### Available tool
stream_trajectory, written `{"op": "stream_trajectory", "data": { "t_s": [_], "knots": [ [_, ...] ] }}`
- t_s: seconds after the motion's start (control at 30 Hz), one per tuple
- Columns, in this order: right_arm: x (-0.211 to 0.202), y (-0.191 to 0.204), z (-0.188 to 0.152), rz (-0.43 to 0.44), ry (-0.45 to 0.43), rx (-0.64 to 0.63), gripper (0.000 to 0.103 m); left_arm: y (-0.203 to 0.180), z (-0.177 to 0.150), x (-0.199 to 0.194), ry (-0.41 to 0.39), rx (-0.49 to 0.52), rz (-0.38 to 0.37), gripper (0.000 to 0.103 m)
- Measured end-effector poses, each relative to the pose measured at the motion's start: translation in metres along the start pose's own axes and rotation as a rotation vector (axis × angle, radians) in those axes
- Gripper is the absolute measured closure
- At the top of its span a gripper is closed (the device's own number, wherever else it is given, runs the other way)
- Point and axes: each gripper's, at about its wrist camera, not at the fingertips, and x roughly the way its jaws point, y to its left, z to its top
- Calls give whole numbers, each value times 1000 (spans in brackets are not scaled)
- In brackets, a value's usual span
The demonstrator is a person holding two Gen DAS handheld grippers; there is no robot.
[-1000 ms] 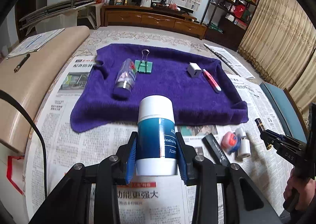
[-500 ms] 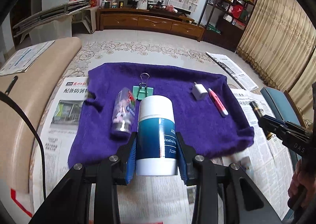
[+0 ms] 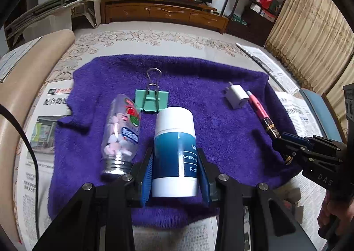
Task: Organize rigid objects
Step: 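Carry the Vaseline stick and Grand Reserve bottle in both tools onto the towel, then open both tools to stand the Vaseline stick and Grand Reserve bottle on the towel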
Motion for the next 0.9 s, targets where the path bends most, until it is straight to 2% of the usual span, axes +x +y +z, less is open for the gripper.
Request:
{"op": "stream_trajectory", "data": {
  "t_s": [0.27, 0.5, 0.77, 0.87, 0.9],
  "knots": [
    [21, -5, -5, -12, 50, -13, 80, -4, -1, 12, 25, 37, 27, 69],
    [23, -1, -11, -32, 49, -53, 80, -11, -2, 13, 39, 105, 70, 69],
    [24, -1, -12, -12, 55, -92, 79, -15, -1, 13, 56, 127, 95, 69],
    [22, -3, -13, 4, 58, -102, 76, -16, -1, 14, 62, 130, 97, 66],
    [22, -3, -13, 16, 58, -101, 71, -16, -1, 13, 65, 126, 91, 64]
  ]
}}
